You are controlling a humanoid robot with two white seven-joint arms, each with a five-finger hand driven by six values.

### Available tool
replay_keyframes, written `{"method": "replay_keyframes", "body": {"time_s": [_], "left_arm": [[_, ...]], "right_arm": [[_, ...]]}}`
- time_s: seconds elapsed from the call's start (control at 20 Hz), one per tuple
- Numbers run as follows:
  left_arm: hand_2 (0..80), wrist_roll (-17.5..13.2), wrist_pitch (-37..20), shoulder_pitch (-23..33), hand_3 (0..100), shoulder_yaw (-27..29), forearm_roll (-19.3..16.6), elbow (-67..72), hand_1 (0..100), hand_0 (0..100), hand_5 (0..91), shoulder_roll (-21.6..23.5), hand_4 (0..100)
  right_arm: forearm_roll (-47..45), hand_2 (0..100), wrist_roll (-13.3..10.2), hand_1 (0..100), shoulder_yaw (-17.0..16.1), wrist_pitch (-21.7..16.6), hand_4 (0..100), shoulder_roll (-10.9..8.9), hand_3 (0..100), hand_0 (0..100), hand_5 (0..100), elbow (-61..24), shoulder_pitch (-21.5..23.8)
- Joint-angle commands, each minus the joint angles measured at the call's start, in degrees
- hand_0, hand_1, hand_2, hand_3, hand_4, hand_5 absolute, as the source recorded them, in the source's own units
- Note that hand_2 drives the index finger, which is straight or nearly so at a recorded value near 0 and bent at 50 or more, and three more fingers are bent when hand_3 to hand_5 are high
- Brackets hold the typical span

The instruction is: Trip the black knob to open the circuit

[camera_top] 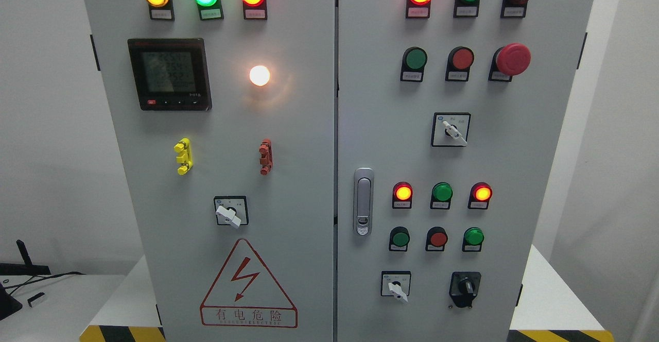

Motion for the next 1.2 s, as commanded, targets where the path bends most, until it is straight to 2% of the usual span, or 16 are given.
{"method": "replay_keyframes", "body": {"time_s": [0.0,0.45,0.55,0.7,0.75,0.9,1.0,1.1,1.15], "left_arm": [[0.0,0.02,-0.01,0.0,0,0.0,0.26,0.0,39,12,0.0,-0.03,0],[0.0,0.02,-0.01,0.0,0,0.0,0.26,0.0,39,12,0.0,-0.03,0],[0.0,0.02,-0.01,0.0,0,0.0,0.26,0.0,39,12,0.0,-0.03,0],[0.0,0.02,-0.01,0.0,0,0.0,0.26,0.0,39,12,0.0,-0.03,0],[0.0,0.02,-0.01,0.0,0,0.0,0.26,0.0,39,12,0.0,-0.03,0],[0.0,0.02,-0.01,0.0,0,0.0,0.26,0.0,39,12,0.0,0.06,0],[0.0,0.02,-0.01,0.0,0,0.0,0.26,0.0,39,12,0.0,-0.03,0],[0.0,0.02,-0.01,0.0,0,0.0,0.26,0.0,39,12,0.0,0.06,0],[0.0,0.02,-0.01,0.0,0,0.0,0.26,0.0,39,12,0.0,-0.03,0]], "right_arm": [[-0.05,0,-0.07,37,0.09,-0.07,0,0.17,0,32,0,2.38,-0.09],[-0.23,0,0.02,37,-0.17,-0.34,0,-0.09,1,31,0,1.33,0.18],[-0.23,0,-0.25,37,0.01,-0.69,0,-0.36,1,30,0,-2.08,1.05],[-0.49,0,-0.69,37,0.09,-1.47,0,-0.62,2,30,0,-12.7,7.01],[-0.84,0,-0.51,37,0.09,-2.79,2,-0.62,3,30,0,-15.78,8.77],[-0.76,0,-1.3,39,-0.17,-10.24,6,-0.27,5,29,2,-22.29,12.21],[-0.76,0,-2.97,41,-0.52,-15.61,18,-0.27,11,28,9,-28.09,15.46],[-0.84,6,-3.5,46,-0.87,-21.31,31,0.17,30,28,22,-33.19,17.83],[-0.93,8,-3.76,46,-1.39,-24.56,32,0.26,33,28,23,-35.13,18.89]]}}
